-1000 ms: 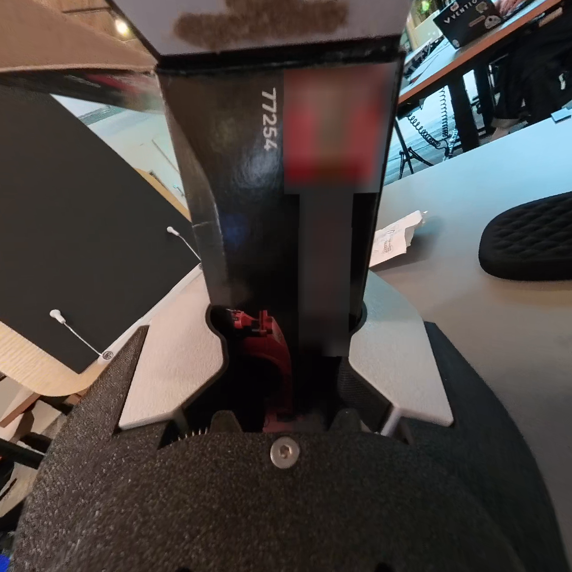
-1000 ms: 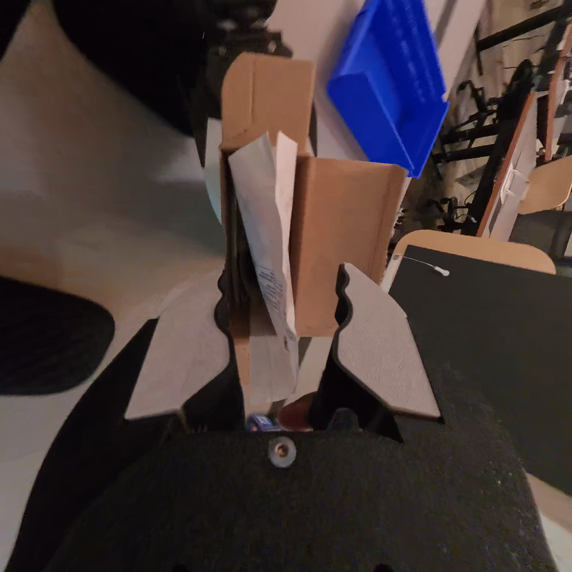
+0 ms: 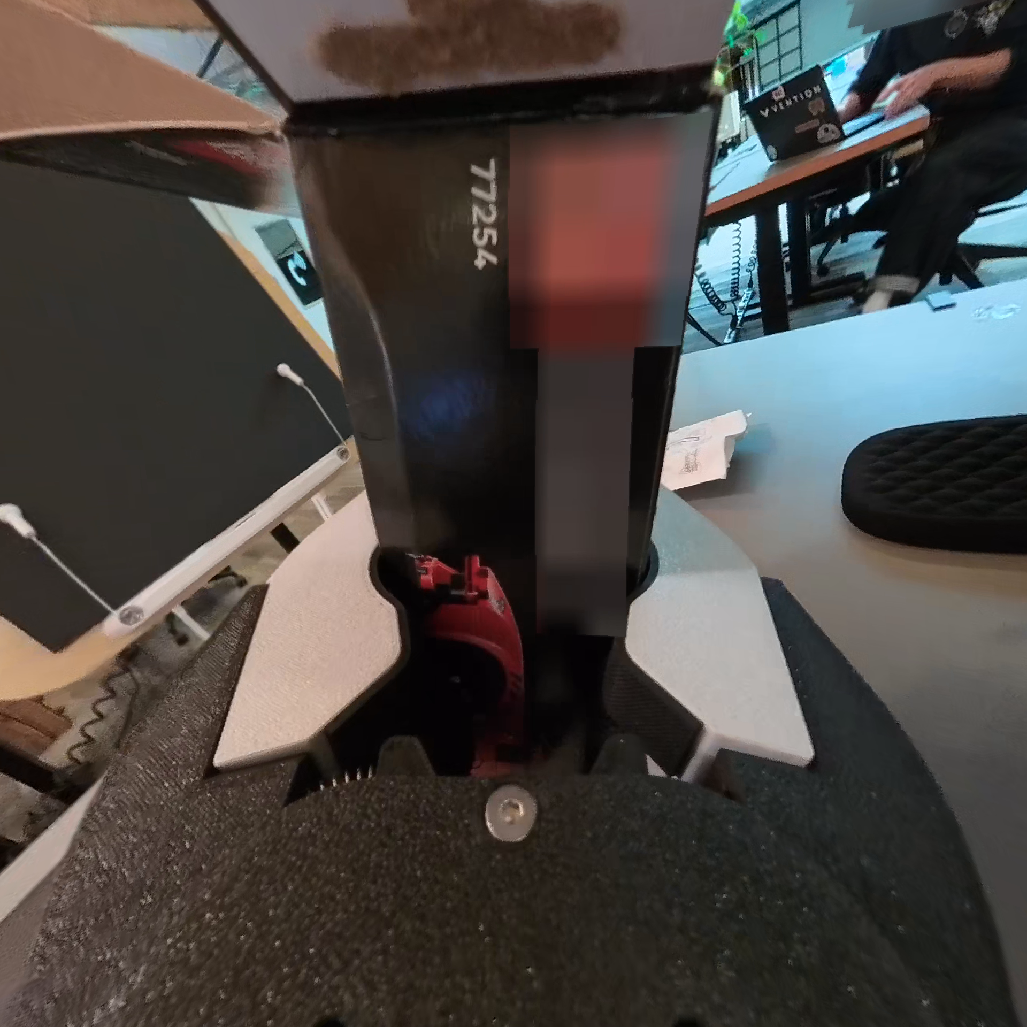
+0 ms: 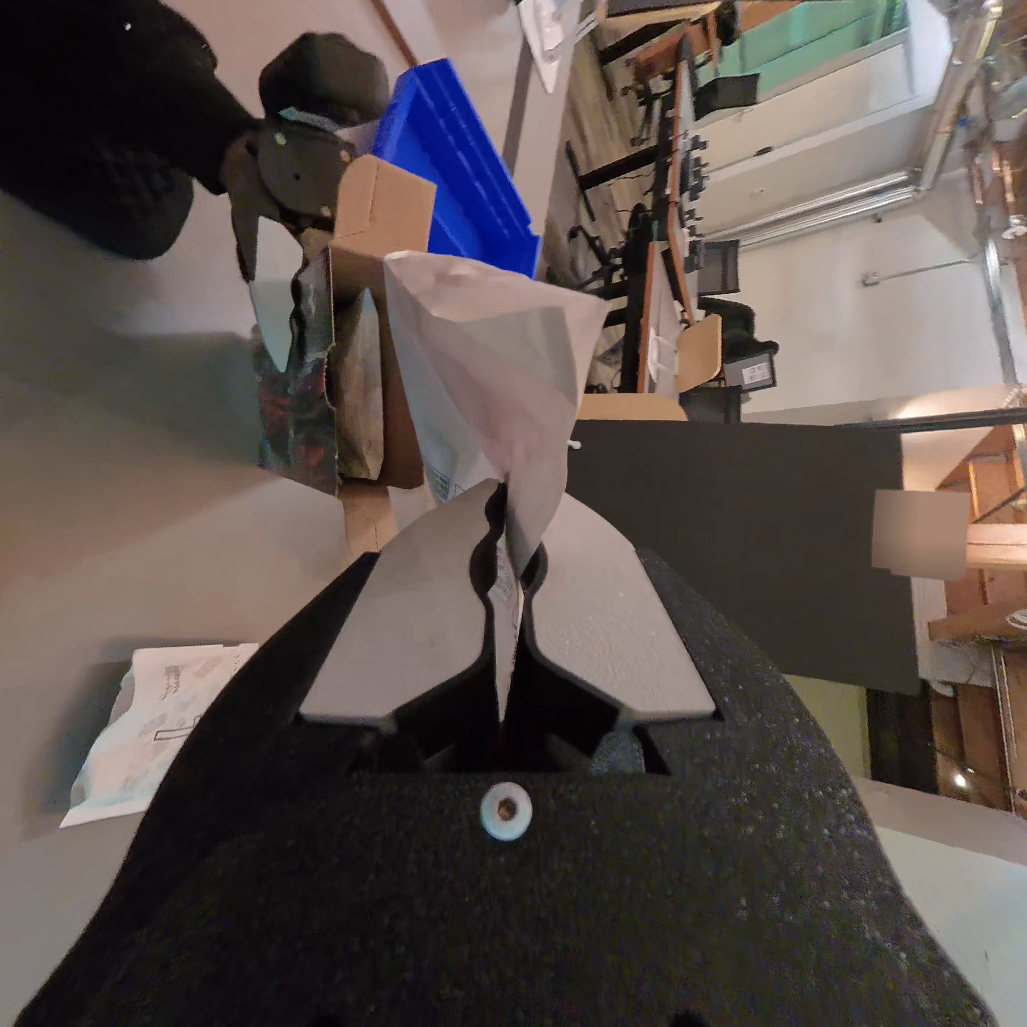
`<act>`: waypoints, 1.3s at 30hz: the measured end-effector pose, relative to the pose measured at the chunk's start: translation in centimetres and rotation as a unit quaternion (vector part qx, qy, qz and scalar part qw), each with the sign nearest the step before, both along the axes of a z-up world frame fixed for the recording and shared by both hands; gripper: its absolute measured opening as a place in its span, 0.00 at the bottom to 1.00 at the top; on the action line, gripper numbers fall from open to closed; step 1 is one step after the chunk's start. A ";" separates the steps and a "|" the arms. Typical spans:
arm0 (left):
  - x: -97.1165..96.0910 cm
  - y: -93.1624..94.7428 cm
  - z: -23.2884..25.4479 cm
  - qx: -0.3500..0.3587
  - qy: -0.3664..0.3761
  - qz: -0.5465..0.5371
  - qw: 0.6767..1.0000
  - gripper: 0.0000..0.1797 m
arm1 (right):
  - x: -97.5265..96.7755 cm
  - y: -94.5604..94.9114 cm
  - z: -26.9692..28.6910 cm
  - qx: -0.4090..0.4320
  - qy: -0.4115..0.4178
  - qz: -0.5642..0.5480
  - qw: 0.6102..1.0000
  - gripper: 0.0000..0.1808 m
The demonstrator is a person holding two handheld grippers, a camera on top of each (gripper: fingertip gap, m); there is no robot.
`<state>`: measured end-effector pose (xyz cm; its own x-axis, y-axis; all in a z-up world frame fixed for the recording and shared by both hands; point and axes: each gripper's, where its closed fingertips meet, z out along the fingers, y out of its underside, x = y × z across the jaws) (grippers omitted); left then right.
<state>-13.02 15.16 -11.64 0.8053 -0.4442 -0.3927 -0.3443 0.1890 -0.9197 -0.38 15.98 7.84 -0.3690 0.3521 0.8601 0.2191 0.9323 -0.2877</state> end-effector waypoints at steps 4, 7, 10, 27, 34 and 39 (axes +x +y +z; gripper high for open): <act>-1.4 0.6 0.2 -0.016 -0.036 -0.004 0.999 0.46 | 1.1 2.0 1.8 0.004 0.040 -0.027 0.999 0.00; -2.5 0.9 0.1 -0.025 -0.067 -0.006 0.997 0.46 | 2.3 2.9 2.4 0.004 0.056 -0.042 0.998 0.00; -3.7 1.1 -0.1 -0.033 -0.095 -0.010 0.995 0.46 | 4.0 3.6 2.2 0.013 0.063 -0.055 0.996 0.00; -5.7 1.3 -0.5 -0.054 -0.144 -0.046 0.987 0.46 | 14.2 10.0 -14.1 -0.012 0.032 -0.115 0.993 0.00; -5.7 1.3 -0.6 -0.055 -0.150 -0.041 0.986 0.46 | 10.1 16.6 -19.3 0.023 0.062 -0.062 0.996 0.00; -6.0 1.5 -0.6 -0.058 -0.150 -0.036 0.986 0.46 | 6.1 20.1 -22.9 0.042 0.065 -0.004 0.997 0.00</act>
